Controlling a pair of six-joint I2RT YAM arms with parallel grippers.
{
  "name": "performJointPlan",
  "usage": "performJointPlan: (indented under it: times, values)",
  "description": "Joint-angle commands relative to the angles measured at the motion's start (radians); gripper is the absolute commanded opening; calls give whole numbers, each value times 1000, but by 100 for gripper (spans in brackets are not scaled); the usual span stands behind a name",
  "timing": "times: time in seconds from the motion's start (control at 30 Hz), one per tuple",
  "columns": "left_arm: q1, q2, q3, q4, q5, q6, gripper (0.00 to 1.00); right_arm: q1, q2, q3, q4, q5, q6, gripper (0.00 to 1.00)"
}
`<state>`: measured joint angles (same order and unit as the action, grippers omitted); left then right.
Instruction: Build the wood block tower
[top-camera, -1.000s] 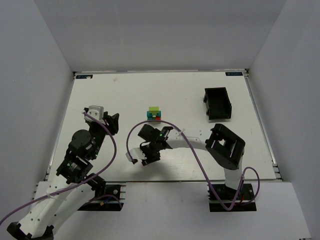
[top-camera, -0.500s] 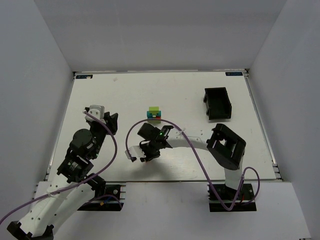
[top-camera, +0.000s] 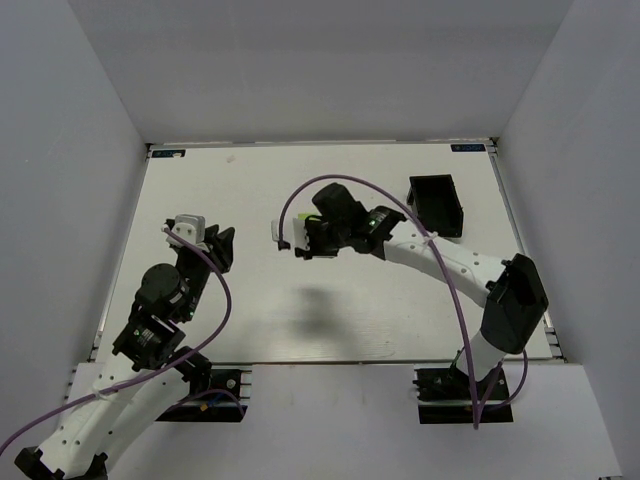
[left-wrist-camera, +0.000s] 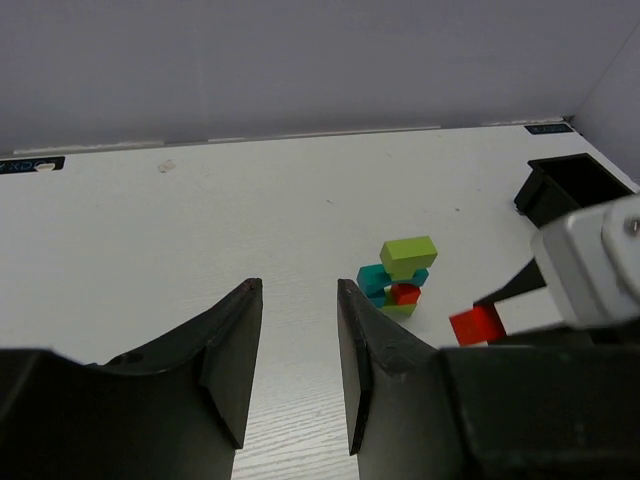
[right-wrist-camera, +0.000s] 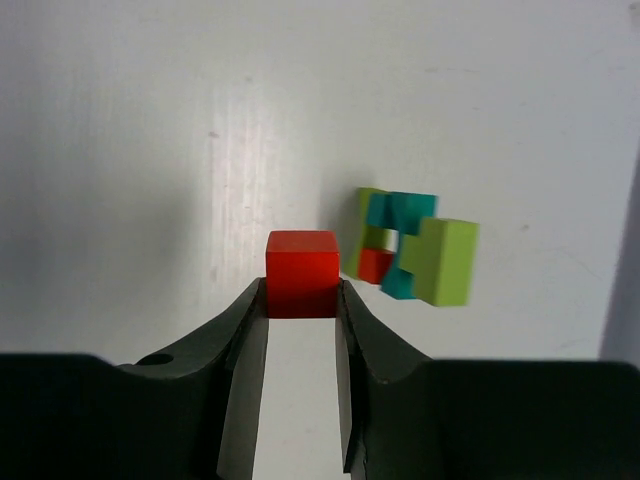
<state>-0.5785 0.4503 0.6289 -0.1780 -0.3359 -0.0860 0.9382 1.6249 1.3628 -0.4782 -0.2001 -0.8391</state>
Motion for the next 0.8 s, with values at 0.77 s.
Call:
performJointPlan:
  times: [0.77]
  values:
    - [3,5,-5,17,67,14,46,-214,388,662,-367,-111,-54,0]
